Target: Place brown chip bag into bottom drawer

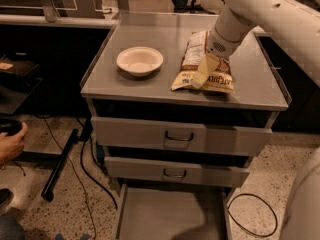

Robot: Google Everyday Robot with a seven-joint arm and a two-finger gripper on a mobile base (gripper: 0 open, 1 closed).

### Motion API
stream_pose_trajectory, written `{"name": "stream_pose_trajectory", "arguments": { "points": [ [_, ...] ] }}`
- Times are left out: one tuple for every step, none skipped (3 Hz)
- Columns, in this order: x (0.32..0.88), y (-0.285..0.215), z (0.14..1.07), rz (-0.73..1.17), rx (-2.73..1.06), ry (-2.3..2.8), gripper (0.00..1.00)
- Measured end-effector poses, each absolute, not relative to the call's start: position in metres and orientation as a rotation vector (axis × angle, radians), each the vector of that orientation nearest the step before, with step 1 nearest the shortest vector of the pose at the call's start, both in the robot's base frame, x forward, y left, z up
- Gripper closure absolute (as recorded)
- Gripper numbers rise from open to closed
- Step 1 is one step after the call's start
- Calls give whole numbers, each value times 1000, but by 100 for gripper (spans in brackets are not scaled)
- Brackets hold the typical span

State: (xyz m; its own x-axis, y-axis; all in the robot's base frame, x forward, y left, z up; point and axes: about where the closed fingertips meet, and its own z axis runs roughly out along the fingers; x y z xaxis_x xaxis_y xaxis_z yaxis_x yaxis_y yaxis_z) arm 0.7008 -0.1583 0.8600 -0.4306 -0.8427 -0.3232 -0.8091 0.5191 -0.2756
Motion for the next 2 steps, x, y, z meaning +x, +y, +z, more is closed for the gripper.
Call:
{"name": "stream_pose_trajectory", "arguments": {
  "points": [
    [699, -156, 845, -99, -1354, 2359, 0],
    [698, -153, 831, -90, -1353, 2384, 0]
  ]
}}
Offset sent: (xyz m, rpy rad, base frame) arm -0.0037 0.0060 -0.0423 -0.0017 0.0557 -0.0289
